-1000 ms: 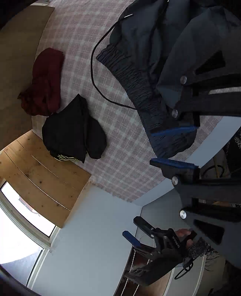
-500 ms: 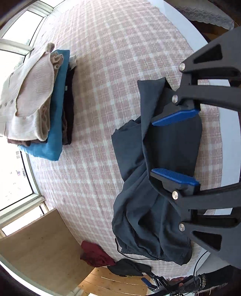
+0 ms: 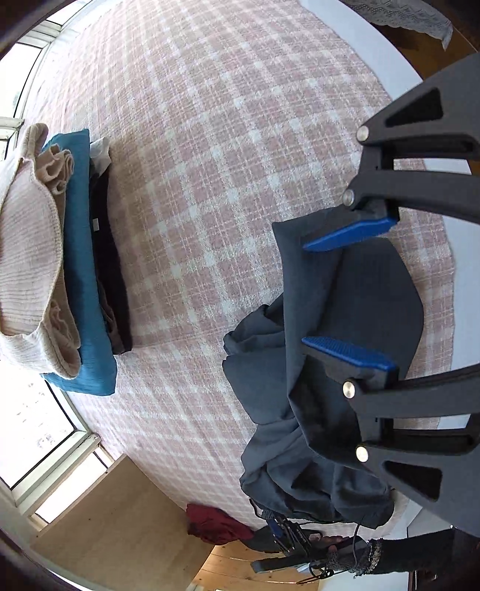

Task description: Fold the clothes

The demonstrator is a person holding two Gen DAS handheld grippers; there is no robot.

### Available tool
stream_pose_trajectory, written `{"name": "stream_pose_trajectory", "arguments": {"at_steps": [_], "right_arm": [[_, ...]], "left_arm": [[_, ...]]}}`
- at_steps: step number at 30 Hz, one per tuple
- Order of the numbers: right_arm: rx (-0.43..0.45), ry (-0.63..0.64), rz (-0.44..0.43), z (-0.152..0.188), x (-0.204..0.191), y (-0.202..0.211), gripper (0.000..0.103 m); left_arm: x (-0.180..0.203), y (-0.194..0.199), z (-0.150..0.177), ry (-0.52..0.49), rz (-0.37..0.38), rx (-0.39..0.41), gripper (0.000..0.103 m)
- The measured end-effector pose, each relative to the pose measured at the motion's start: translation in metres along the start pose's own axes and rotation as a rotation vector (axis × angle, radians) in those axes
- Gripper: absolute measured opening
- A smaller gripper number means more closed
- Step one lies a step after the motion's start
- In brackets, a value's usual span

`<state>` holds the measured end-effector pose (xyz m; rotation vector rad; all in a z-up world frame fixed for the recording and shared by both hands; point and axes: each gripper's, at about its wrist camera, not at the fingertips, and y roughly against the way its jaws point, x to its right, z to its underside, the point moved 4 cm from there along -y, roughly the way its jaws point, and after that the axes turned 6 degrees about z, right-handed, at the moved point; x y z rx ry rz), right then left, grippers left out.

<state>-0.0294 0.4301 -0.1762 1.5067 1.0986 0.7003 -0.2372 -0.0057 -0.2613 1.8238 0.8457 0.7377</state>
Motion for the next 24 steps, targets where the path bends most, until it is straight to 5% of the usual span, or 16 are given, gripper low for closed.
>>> {"name": "stream_pose_trajectory", "arguments": {"at_steps": [5, 8, 12, 19, 22, 24], "right_arm": [[0.002, 0.118, -0.038, -0.013, -0.035, -0.008, 0.048], [0.008, 0.187, -0.046, -0.018, -0.058, -0.01, 0.048], [0.001, 0.288, -0.124, -0.025, -0.099, -0.014, 0.048], [-0.06, 0.628, -0.064, 0.0, -0.167, -0.047, 0.048], [-0.107, 0.664, -0.019, 0.006, -0.169, -0.068, 0.048], [-0.131, 0.649, -0.063, 0.008, -0.173, -0.062, 0.048]], "left_arm": [[-0.019, 0.025, 0.003, 0.097, 0.044, 0.082, 0.006], [-0.039, 0.051, 0.01, 0.188, 0.112, 0.129, 0.006], [-0.044, 0.061, 0.015, 0.173, 0.092, 0.134, 0.005], [-0.04, 0.057, 0.01, 0.157, 0.083, 0.16, 0.004], [-0.049, 0.07, 0.014, 0.218, 0.125, 0.207, 0.004], [-0.055, 0.078, 0.019, 0.239, 0.133, 0.222, 0.004]]}}
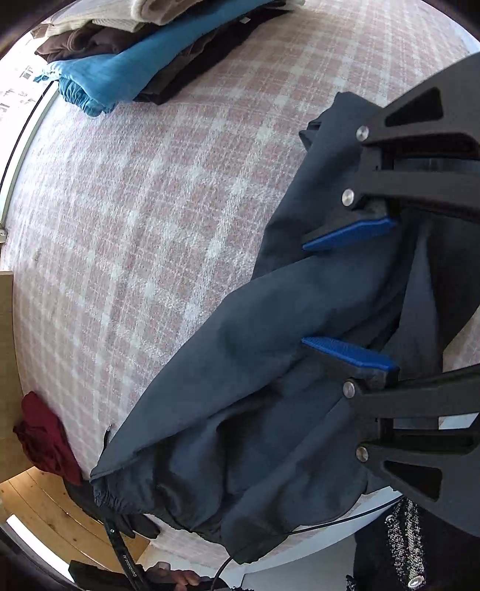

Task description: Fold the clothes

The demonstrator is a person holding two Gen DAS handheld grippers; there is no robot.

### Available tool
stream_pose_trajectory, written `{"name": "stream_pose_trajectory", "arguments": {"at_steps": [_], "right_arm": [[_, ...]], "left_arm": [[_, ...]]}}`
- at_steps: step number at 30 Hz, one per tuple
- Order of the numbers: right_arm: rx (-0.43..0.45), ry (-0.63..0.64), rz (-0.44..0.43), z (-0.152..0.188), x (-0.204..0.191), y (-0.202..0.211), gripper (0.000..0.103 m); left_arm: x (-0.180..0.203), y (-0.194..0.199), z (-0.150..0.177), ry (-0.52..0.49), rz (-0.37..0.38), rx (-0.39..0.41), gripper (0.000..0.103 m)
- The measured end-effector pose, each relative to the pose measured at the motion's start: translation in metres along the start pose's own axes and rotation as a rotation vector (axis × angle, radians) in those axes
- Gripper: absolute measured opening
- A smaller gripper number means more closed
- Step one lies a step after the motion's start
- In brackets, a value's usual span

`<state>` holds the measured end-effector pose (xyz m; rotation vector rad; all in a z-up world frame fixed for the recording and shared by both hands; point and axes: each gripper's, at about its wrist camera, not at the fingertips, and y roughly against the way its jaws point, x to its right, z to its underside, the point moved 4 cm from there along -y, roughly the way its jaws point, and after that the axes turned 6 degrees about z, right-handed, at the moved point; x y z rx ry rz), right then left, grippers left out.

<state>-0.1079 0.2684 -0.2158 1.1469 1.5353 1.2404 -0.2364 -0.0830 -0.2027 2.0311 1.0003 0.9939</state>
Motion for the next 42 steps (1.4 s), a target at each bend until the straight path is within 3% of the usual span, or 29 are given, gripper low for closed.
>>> {"name": "stream_pose_trajectory", "arguments": {"at_steps": [3, 11, 12, 13, 14, 20, 24, 25, 28, 30, 31, 33, 37, 42], "right_arm": [[0.078, 0.03, -0.094, -0.006, -0.02, 0.029, 0.048], [-0.022, 0.248, 0.111, -0.01, -0.058, -0.015, 0.048], [-0.035, 0.239, 0.13, -0.01, -0.055, -0.021, 0.041], [-0.043, 0.212, 0.122, -0.012, -0.053, -0.022, 0.015], [-0.031, 0.184, 0.104, -0.015, -0.05, -0.017, 0.007], [0.199, 0.125, 0.077, -0.053, -0.055, 0.058, 0.004], [0.313, 0.115, 0.089, -0.114, -0.07, 0.093, 0.003], [0.341, 0.124, 0.102, -0.136, -0.076, 0.094, 0.003], [0.319, 0.145, 0.176, -0.195, -0.082, 0.061, 0.004], [0.241, 0.126, 0.182, -0.211, -0.075, 0.037, 0.005], [0.206, 0.116, 0.19, -0.212, -0.072, 0.028, 0.009], [0.175, 0.132, 0.23, -0.198, -0.062, 0.021, 0.01], [0.123, 0.093, 0.19, -0.174, -0.039, 0.006, 0.01], [0.11, 0.064, 0.18, -0.155, -0.023, 0.0, 0.01]], "left_arm": [[-0.005, 0.014, 0.002, 0.013, -0.011, 0.026, 0.004], [-0.006, 0.033, 0.003, 0.01, -0.018, 0.068, 0.004], [-0.005, 0.036, 0.005, 0.01, -0.018, 0.075, 0.004], [-0.005, 0.04, 0.006, 0.01, -0.017, 0.085, 0.004], [-0.006, 0.046, 0.009, 0.015, -0.016, 0.097, 0.004], [-0.029, 0.107, 0.024, 0.078, -0.075, 0.2, 0.0], [-0.053, 0.142, 0.008, 0.057, -0.192, 0.251, 0.0], [-0.061, 0.143, 0.001, 0.057, -0.19, 0.246, 0.0], [-0.081, 0.135, -0.014, 0.055, -0.204, 0.196, 0.0], [-0.083, 0.116, -0.011, 0.052, -0.166, 0.118, 0.004], [-0.082, 0.103, -0.007, 0.057, -0.144, 0.076, 0.011], [-0.076, 0.075, 0.003, 0.062, -0.112, -0.001, 0.05], [-0.056, 0.012, 0.008, 0.019, -0.079, -0.092, 0.052], [-0.049, -0.048, -0.001, -0.001, -0.107, -0.182, 0.053]]}}
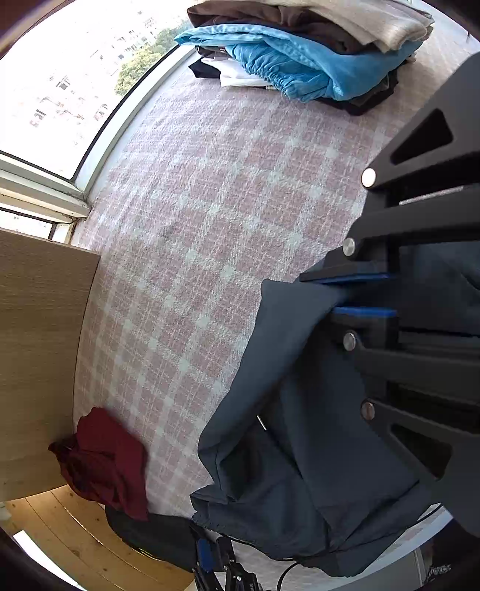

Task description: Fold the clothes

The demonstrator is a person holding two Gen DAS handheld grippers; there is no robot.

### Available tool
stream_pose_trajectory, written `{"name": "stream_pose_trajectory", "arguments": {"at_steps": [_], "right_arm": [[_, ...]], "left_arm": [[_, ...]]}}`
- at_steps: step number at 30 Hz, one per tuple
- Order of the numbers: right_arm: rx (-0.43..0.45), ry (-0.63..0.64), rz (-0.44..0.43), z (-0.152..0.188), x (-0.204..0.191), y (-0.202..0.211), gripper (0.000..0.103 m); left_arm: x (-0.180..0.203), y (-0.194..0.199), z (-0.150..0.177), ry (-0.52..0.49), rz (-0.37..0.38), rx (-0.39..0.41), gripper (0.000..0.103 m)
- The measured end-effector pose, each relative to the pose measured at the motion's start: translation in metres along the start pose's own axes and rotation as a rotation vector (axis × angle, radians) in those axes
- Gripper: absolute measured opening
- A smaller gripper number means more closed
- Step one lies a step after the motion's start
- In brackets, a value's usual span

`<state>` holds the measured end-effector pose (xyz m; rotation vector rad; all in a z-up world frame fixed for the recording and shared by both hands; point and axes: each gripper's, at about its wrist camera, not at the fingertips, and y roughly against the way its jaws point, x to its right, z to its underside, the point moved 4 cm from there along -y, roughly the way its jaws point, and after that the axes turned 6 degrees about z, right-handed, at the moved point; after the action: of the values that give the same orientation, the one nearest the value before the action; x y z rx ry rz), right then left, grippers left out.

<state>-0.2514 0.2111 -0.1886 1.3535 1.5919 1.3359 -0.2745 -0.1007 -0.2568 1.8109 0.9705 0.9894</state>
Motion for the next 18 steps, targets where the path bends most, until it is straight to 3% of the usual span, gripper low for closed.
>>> {"name": "stream_pose_trajectory", "arguments": {"at_steps": [4, 6, 10, 11, 12, 15, 18], "right_arm": [[-0.006, -0.015, -0.012, 0.006, 0.006, -0.002, 0.01], [-0.008, -0.017, -0.012, 0.007, 0.008, -0.003, 0.01], [-0.009, -0.01, -0.01, 0.006, 0.009, -0.008, 0.009], [-0.009, -0.009, -0.012, 0.006, 0.009, -0.009, 0.008], [-0.009, -0.011, -0.019, 0.006, 0.008, -0.009, 0.006], [0.009, -0.017, -0.05, 0.006, 0.004, -0.004, 0.005], [0.064, -0.024, -0.057, -0.002, -0.004, 0.01, 0.004]], "left_arm": [[0.012, -0.018, -0.009, -0.008, 0.031, -0.024, 0.05], [0.017, -0.02, -0.011, -0.017, 0.026, -0.018, 0.038], [0.015, -0.016, -0.01, 0.006, 0.057, 0.023, 0.026], [0.012, -0.011, -0.009, 0.02, 0.063, 0.047, 0.016], [0.009, -0.004, -0.006, 0.037, 0.074, 0.07, 0.013], [-0.005, 0.022, 0.0, 0.09, 0.088, 0.133, 0.007], [-0.019, 0.057, 0.006, 0.119, 0.068, 0.193, 0.006]]}}
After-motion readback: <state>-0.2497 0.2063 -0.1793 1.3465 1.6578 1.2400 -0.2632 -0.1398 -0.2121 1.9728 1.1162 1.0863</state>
